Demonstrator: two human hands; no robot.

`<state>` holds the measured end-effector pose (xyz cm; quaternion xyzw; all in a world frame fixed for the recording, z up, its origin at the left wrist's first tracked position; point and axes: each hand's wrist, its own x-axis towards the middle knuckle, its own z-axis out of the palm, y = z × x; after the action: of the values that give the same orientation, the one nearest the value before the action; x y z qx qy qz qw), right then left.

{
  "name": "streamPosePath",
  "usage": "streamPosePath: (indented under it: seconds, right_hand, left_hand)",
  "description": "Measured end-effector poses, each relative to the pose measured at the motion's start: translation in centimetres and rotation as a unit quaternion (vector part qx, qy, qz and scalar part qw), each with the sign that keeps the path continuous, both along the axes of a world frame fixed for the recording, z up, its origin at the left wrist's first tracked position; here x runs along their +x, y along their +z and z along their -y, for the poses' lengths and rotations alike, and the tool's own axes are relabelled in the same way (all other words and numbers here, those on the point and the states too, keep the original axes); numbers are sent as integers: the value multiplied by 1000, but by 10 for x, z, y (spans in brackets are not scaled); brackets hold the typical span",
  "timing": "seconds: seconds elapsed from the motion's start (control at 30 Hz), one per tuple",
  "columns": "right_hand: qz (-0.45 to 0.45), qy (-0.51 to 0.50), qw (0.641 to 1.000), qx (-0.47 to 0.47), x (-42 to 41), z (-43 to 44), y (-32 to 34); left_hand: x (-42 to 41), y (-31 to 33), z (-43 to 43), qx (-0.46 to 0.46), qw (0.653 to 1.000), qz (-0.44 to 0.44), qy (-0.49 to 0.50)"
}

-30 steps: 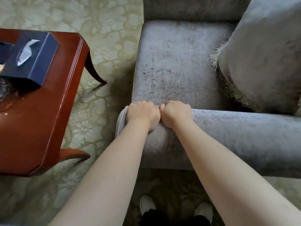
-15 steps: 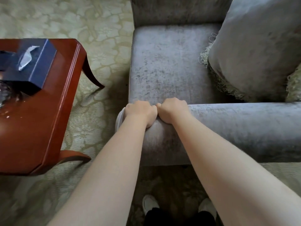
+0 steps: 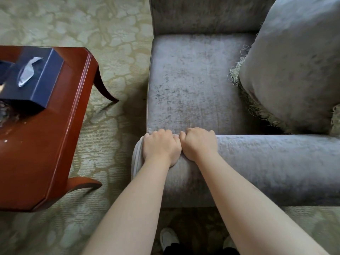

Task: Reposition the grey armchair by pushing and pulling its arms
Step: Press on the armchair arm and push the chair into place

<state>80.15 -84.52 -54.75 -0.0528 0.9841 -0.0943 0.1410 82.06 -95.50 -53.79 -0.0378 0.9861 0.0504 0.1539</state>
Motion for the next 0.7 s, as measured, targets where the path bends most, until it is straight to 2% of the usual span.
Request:
streamPosePath:
  seconds: [0.23,0.43,0.7]
  right_hand:
    - [14,-1,1000,-1,0,0,3]
    - [75,6,997,-3,1,-4,15]
    - [54,0,998,14,37,-6,16]
  left_hand:
    - [1,5,0,8,1000,-13,3]
    - [3,13,2,19,1000,20,-4]
    - [41,8,-2,24,1000,5,-3]
